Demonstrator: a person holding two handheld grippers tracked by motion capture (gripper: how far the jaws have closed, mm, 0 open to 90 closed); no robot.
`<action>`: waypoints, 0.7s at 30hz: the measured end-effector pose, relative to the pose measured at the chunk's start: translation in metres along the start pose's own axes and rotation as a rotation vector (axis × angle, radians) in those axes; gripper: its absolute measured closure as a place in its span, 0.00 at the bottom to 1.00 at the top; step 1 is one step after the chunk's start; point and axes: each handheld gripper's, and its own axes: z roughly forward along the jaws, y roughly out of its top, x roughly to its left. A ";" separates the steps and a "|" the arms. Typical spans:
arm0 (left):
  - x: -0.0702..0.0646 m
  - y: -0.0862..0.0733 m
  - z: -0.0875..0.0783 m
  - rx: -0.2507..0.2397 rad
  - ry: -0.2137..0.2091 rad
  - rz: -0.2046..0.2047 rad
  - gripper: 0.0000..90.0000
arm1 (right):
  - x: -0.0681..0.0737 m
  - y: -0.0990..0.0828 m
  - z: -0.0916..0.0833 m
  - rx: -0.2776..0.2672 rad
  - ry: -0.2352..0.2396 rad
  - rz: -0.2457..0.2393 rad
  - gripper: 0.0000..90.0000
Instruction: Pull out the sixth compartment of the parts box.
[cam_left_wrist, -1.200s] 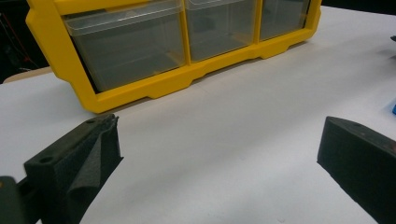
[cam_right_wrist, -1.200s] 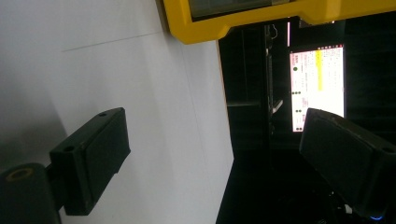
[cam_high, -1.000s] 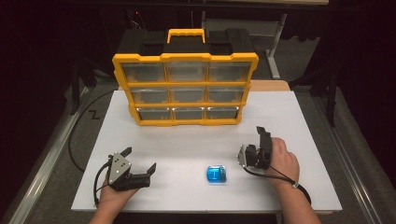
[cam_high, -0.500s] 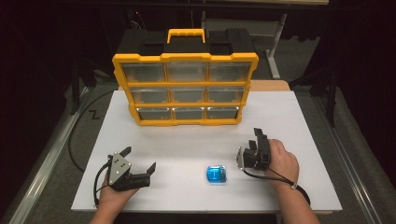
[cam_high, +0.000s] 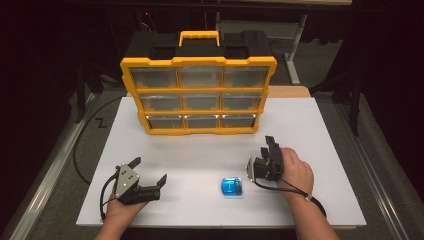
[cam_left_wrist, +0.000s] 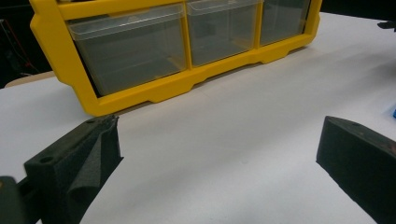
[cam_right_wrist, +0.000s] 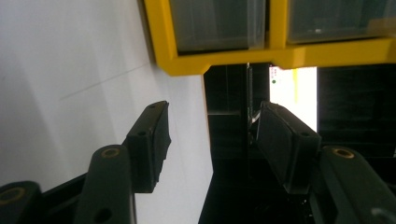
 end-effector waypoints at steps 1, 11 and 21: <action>0.000 0.000 0.000 0.000 0.000 0.000 0.01 | -0.001 0.002 0.000 -0.003 -0.010 -0.001 0.52; -0.004 0.000 0.003 0.010 -0.017 0.024 0.00 | -0.008 0.017 0.007 -0.004 -0.029 -0.010 0.54; -0.006 0.000 0.004 0.015 -0.028 0.031 0.00 | -0.030 0.030 0.011 -0.017 -0.062 -0.005 0.55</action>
